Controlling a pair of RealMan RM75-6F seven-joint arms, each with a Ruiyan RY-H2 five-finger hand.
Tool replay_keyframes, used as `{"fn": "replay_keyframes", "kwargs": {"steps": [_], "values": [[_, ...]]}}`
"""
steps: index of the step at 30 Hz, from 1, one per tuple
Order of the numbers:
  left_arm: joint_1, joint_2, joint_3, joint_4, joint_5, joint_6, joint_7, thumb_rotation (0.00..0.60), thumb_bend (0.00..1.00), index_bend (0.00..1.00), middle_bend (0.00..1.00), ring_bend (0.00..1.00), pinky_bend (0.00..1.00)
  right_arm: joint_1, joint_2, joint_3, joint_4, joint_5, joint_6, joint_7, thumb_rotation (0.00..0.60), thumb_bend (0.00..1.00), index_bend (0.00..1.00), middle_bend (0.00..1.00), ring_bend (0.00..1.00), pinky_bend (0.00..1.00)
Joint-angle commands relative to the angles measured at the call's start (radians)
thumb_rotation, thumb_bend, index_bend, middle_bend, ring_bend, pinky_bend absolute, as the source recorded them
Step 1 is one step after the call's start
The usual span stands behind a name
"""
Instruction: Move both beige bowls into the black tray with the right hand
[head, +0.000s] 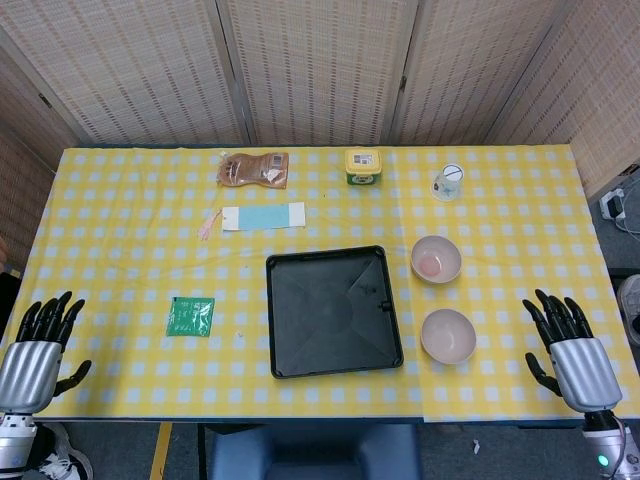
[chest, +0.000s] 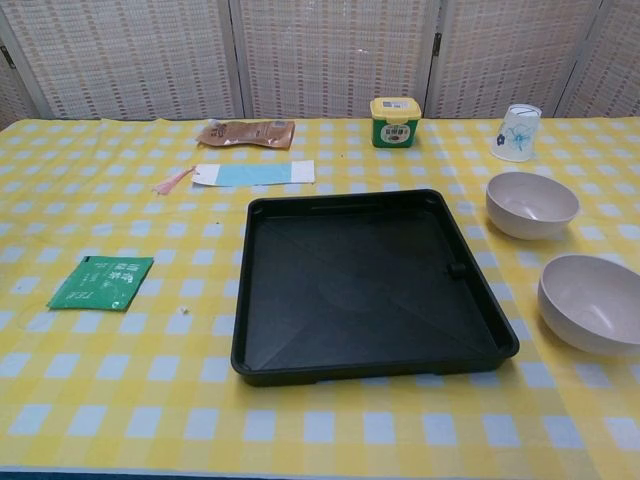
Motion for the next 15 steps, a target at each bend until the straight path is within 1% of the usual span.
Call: {"fn": "replay_keyframes", "kwargs": {"steps": [1, 5, 11, 15], "values": [[-0.002, -0.003, 0.0, 0.002, -0.003, -0.004, 0.004, 0.6, 0.28, 0.0, 0.0, 0.0, 0.0, 0.006, -0.001, 0.001, 0.001, 0.008, -0.015, 0.0, 0.6, 0.43, 0.0, 0.0, 0.0, 0.0], [-0.006, -0.009, -0.002, 0.004, -0.005, -0.008, 0.014, 0.6, 0.28, 0.0, 0.0, 0.0, 0.0, 0.007, 0.0, 0.0, 0.003, 0.009, -0.02, 0.001, 0.6, 0.43, 0.0, 0.0, 0.0, 0.0], [-0.015, -0.013, 0.003, 0.0, 0.01, -0.016, 0.014, 0.6, 0.28, 0.0, 0.0, 0.0, 0.0, 0.001, -0.01, -0.012, 0.03, -0.041, 0.015, 0.003, 0.6, 0.43, 0.0, 0.0, 0.0, 0.0], [-0.018, -0.011, 0.003, 0.006, 0.014, -0.019, -0.002, 0.6, 0.28, 0.0, 0.0, 0.0, 0.0, 0.001, -0.018, -0.032, 0.049, -0.061, 0.003, -0.002, 0.6, 0.43, 0.06, 0.0, 0.0, 0.0]]}}
